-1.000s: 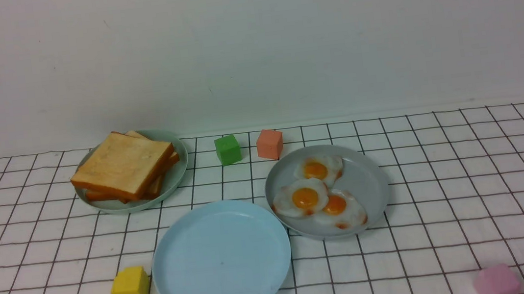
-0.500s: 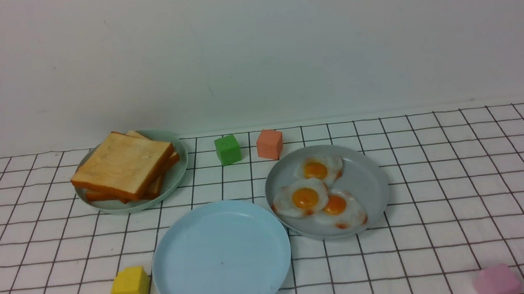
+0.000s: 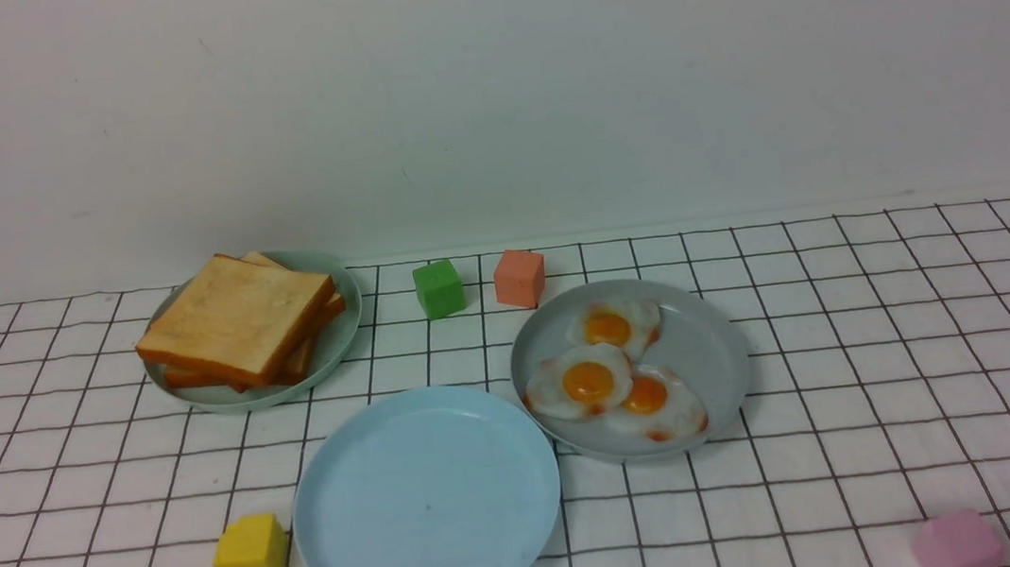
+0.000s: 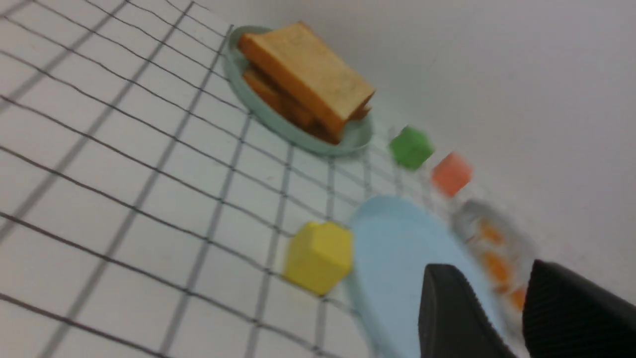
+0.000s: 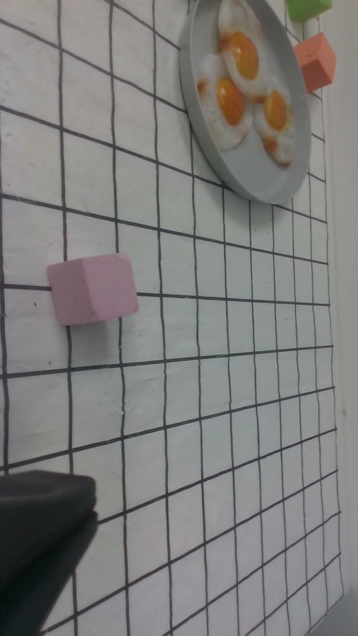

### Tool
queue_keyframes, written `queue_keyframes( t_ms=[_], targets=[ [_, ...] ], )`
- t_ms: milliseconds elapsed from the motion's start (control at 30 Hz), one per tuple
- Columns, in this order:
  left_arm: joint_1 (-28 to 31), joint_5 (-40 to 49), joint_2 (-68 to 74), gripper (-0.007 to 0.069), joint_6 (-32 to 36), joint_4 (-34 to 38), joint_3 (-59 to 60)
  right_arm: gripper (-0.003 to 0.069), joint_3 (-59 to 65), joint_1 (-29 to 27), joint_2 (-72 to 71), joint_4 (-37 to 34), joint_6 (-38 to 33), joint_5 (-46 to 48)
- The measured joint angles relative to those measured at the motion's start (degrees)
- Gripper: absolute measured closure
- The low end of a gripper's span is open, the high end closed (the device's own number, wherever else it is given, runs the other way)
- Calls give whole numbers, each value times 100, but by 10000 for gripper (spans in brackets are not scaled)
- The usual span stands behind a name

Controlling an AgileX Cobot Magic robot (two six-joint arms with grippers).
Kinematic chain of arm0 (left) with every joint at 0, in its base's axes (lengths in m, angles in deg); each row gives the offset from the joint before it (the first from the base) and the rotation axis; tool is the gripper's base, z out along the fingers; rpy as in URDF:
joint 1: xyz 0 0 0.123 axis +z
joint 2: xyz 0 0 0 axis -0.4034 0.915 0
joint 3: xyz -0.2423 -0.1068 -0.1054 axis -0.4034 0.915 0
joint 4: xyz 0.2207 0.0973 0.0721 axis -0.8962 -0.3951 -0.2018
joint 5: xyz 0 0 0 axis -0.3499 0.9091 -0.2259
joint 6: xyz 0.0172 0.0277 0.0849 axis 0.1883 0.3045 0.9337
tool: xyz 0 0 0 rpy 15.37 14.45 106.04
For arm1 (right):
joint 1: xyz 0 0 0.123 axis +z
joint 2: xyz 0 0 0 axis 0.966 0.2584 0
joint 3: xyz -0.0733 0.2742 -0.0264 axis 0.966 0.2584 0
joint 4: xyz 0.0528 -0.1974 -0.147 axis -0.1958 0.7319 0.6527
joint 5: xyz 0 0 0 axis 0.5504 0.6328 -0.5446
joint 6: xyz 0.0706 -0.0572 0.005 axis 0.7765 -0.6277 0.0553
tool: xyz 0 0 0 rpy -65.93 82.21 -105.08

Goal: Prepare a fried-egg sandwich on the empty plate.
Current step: Use the left arm to grab a slice of bread

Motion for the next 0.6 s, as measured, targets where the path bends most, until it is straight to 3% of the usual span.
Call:
queue_keyframes(
  t_ms=[167, 300, 433, 500, 600],
  targets=[
    [0, -589, 0, 386, -244, 1120, 0, 621, 0, 0, 0, 0, 0, 0],
    [0, -112, 0, 425, -121, 1202, -297, 621, 0, 0, 0, 0, 0, 0],
    [0, 603, 174, 510, 581, 1134, -1026, 621, 0, 0, 0, 0, 0, 0],
    [-7, 1356, 776, 585, 1481, 1090, -1724, 621, 0, 0, 0, 0, 0, 0],
    [-216, 1950, 1654, 629, 2161, 983, -2428, 621, 0, 0, 0, 0, 0, 0]
  ],
)
